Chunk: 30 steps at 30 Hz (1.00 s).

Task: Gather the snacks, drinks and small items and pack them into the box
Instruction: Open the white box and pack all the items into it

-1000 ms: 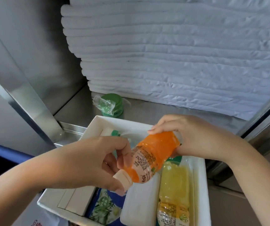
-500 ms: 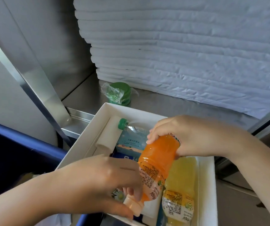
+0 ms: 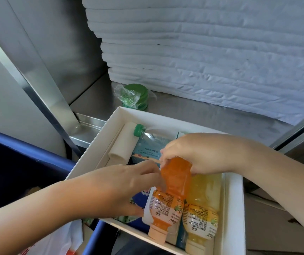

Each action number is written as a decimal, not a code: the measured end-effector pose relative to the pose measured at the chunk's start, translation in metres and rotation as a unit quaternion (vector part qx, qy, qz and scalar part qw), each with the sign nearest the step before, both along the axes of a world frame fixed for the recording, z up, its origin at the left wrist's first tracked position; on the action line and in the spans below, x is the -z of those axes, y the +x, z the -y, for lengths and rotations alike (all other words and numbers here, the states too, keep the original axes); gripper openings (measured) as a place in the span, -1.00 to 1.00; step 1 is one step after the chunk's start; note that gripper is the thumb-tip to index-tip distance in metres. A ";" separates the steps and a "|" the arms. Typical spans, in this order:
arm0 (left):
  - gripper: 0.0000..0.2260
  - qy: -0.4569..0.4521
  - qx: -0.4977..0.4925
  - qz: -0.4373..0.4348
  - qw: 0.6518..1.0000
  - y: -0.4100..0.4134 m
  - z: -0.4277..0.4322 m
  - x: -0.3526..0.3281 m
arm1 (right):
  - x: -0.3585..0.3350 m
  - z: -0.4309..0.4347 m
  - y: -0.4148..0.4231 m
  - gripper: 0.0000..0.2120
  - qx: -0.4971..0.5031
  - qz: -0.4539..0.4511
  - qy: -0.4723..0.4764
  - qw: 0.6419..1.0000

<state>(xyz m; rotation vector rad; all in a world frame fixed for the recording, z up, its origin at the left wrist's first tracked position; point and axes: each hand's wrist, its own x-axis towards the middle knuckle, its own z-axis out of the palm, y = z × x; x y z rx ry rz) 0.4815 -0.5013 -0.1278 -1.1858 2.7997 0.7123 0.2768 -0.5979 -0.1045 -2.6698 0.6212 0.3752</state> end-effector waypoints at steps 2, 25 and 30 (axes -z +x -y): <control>-0.43 -0.076 0.042 0.036 0.996 -0.001 -0.001 0.002 | 0.000 -0.002 -0.003 -0.49 -0.002 -0.012 -0.002 1.000; -0.50 -0.069 -0.059 0.019 0.996 0.002 -0.001 0.017 | 0.030 -0.010 -0.023 -0.33 -0.013 0.064 -0.058 0.996; -0.42 -0.042 -0.051 0.068 0.996 -0.006 0.002 0.018 | 0.026 -0.006 -0.026 -0.29 -0.011 0.061 -0.061 0.996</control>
